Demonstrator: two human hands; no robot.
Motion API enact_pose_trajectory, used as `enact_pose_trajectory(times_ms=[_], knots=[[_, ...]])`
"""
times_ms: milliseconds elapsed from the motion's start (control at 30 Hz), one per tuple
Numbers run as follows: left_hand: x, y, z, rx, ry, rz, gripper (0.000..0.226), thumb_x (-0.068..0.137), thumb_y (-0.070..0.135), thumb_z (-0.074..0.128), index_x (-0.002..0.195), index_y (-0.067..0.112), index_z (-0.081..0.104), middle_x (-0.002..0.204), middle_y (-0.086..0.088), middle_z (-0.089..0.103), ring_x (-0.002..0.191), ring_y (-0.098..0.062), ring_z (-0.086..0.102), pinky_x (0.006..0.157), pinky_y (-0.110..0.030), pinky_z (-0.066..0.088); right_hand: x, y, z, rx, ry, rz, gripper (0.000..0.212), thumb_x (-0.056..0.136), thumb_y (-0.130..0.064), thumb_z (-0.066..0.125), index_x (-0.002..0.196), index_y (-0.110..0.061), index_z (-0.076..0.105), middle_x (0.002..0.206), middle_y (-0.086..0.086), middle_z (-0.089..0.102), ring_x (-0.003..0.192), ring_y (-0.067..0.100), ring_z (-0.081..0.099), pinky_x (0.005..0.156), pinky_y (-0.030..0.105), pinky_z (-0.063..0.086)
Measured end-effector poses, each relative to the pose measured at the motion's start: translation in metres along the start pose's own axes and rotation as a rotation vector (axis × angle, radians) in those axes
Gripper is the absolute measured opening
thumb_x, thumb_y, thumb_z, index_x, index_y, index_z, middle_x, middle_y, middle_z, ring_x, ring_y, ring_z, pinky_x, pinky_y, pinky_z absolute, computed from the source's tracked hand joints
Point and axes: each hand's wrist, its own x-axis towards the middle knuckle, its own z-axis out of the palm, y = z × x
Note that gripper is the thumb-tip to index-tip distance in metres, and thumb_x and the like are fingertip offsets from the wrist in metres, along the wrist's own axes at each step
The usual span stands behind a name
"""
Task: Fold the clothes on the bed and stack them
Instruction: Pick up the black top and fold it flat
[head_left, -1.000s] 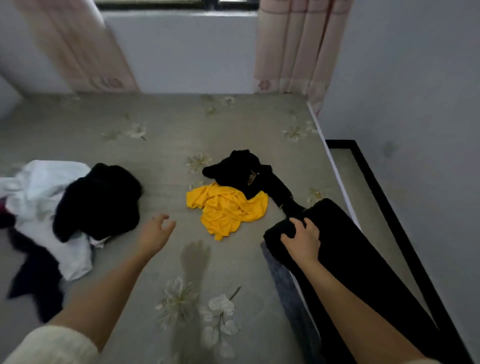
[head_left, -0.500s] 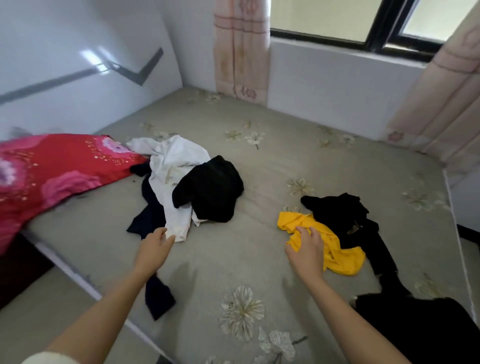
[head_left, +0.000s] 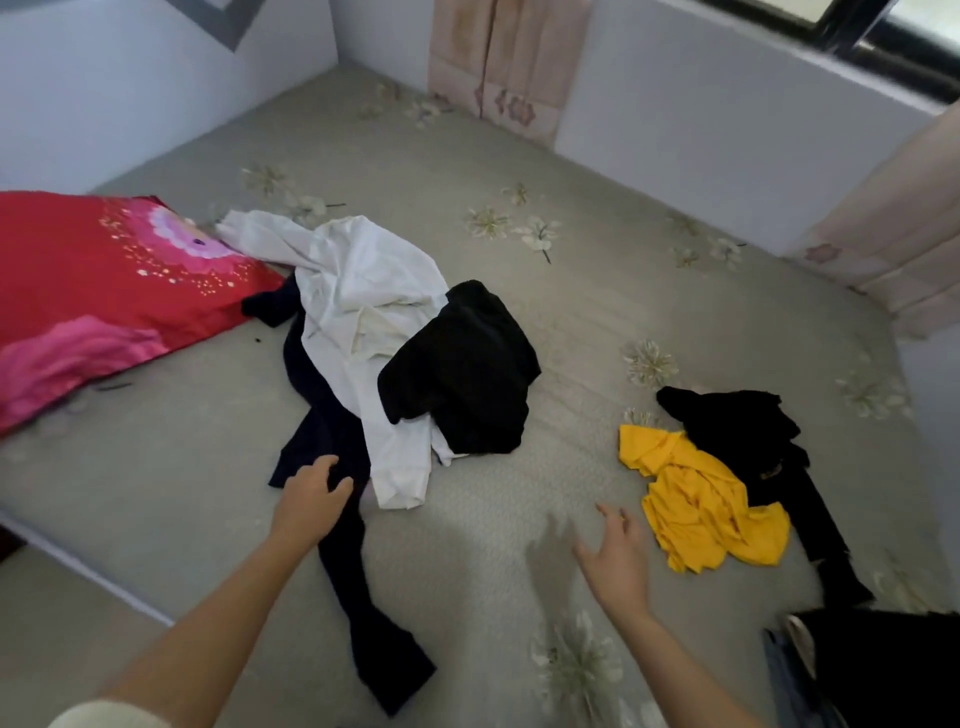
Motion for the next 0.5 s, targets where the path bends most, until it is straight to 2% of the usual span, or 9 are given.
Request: enact_pose_trajectory(times_ms=[133,267,500], knots=[[0.026,-0.018,0.000,0.054,-0.093,-0.012,0.051,0.094,0.030,0.049,0.140,0.012,0.035,0.137,-0.017,0.045,0.124,-0.031,0.043,0.101,-0.043,0.040,0.009,-0.043,0.036,-0.027,-0.111,-0.010,0.059,0.087,-0.023,0.060,0.140,-0.012,0.036,0.148,0.017,0.027,0.138,0.030,0.025,0.109,0.037,0.028],[0.050,-0.015,-0.001,0.117,-0.114,0.003,0.052,0.095,0.033,0.046,0.142,0.014,0.033,0.142,-0.012,0.041,0.130,-0.029,0.035,0.103,-0.043,0.037,0.028,-0.075,0.056,-0.062,-0.165,0.002,0.063,0.089,-0.029,0.058,0.143,-0.017,0.029,0.153,0.015,0.018,0.141,0.028,0.020,0.113,0.037,0.024],[0.103,0.014,0.001,0.112,-0.146,0.065,0.053,0.094,0.033,0.047,0.141,0.015,0.034,0.146,-0.008,0.037,0.134,-0.029,0.029,0.105,-0.043,0.034,0.094,-0.126,0.070,-0.056,-0.133,-0.053,0.068,0.087,-0.031,0.061,0.144,-0.015,0.027,0.150,0.014,0.026,0.138,0.027,0.026,0.111,0.038,0.028]])
